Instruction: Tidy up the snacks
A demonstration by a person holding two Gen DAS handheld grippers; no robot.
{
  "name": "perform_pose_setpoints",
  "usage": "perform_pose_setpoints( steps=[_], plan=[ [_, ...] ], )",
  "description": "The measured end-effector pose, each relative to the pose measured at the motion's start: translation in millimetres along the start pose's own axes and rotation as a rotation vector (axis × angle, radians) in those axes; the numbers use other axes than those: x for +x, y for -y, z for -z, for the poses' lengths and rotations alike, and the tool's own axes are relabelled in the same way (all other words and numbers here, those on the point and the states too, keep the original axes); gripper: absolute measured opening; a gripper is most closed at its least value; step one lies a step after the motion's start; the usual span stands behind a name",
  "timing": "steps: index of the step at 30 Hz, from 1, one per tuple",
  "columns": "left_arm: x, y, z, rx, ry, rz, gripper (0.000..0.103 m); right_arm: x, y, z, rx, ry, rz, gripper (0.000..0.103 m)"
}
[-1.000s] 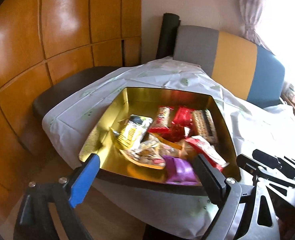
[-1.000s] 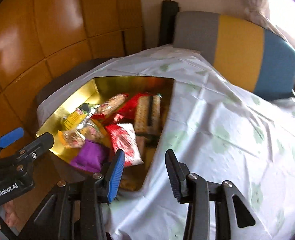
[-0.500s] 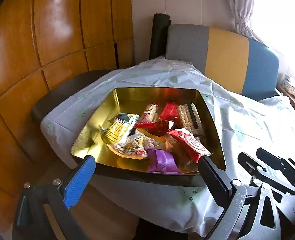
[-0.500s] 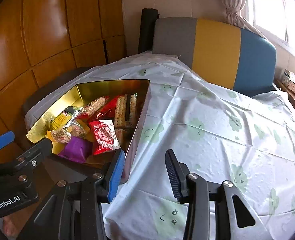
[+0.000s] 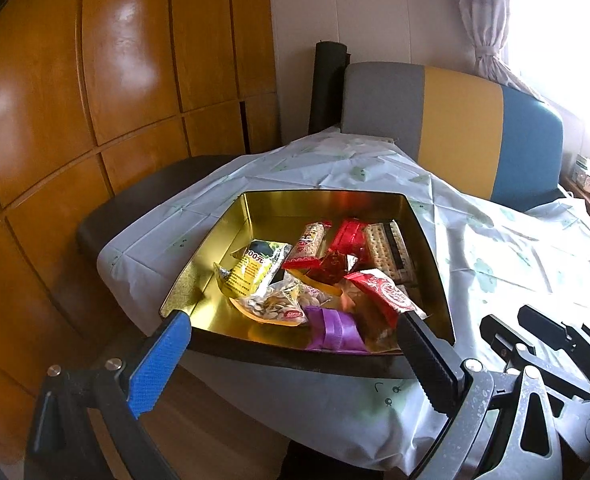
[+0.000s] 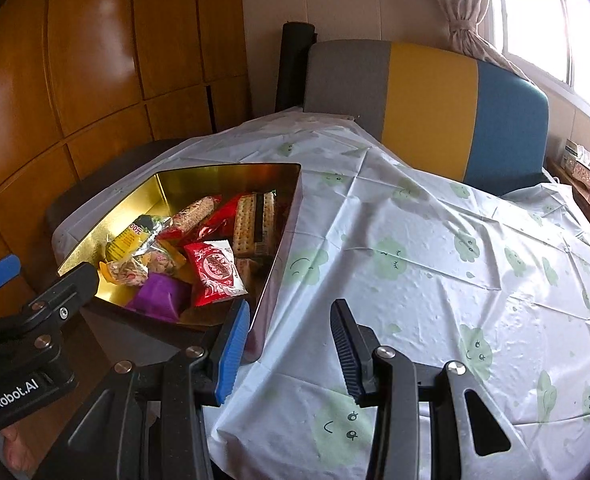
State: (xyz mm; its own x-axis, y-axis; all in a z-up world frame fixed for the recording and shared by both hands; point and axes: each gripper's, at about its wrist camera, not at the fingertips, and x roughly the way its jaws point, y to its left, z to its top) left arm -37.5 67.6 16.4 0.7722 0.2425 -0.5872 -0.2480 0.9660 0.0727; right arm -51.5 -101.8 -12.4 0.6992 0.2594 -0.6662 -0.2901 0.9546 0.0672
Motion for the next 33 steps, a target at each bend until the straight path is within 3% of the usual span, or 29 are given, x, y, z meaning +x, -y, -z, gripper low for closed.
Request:
perform_pose_setpoints(
  steps=[26, 33],
  plan=[
    [8.4, 0.8, 2.8, -0.005, -0.034, 0.039, 0.103, 5.8, 1.2, 4.5, -0.001, -0.015, 0.000, 0.043],
    [5.9, 0.3, 3.9, -0.009, -0.008, 0.022, 0.102, 7.5, 6.4, 5.5, 0.016, -0.014, -0.004, 0.043]
  ],
)
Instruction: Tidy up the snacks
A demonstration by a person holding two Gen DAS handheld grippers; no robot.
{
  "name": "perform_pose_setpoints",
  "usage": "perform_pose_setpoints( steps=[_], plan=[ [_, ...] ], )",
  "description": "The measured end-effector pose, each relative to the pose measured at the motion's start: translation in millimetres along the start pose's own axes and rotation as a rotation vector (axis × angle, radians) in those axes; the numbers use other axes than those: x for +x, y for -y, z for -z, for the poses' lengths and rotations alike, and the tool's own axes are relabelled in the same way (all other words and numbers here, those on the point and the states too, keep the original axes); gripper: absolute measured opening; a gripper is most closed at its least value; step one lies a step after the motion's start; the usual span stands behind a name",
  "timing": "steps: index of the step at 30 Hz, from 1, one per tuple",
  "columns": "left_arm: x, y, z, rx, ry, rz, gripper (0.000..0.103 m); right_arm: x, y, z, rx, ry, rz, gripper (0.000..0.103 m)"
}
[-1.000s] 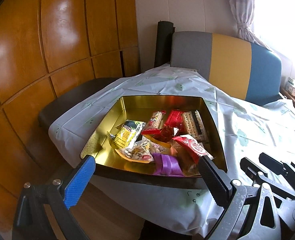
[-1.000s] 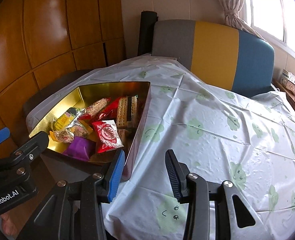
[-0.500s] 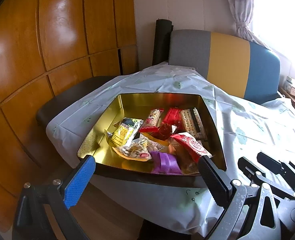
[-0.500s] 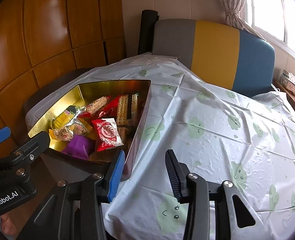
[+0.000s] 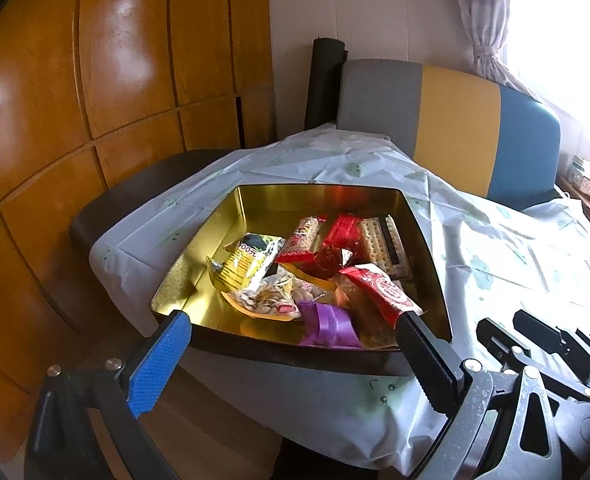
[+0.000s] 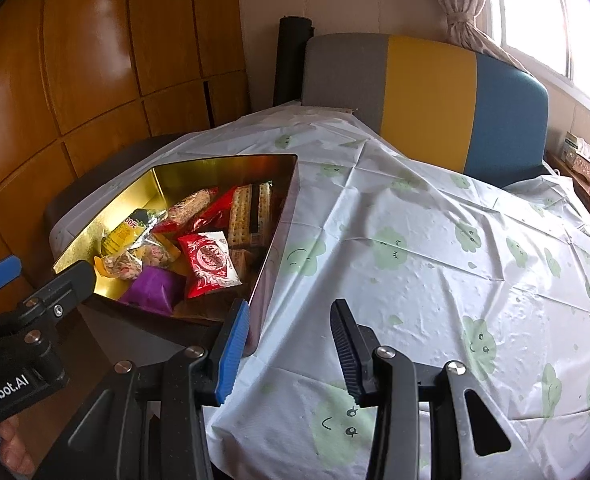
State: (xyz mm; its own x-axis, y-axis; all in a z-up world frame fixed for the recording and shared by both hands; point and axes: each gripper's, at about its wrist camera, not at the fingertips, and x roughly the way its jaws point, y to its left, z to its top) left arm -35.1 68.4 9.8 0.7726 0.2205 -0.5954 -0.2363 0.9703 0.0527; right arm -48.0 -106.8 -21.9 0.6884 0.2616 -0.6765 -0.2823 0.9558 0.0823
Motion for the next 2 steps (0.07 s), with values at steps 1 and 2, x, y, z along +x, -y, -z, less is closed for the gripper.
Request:
perform_pose_setpoints(
  steps=[1, 2],
  plan=[
    [0.0, -0.3, -0.3, 0.000, 0.000, 0.004, 0.102, -0.1, 2.1, -0.2, 0.008, 0.001, 0.000, 0.043],
    [0.4, -0.5, -0.5, -0.001, -0.005, 0.012, 0.103, -0.1, 4.9, -0.5, 0.017, 0.001, 0.000, 0.043]
  ],
)
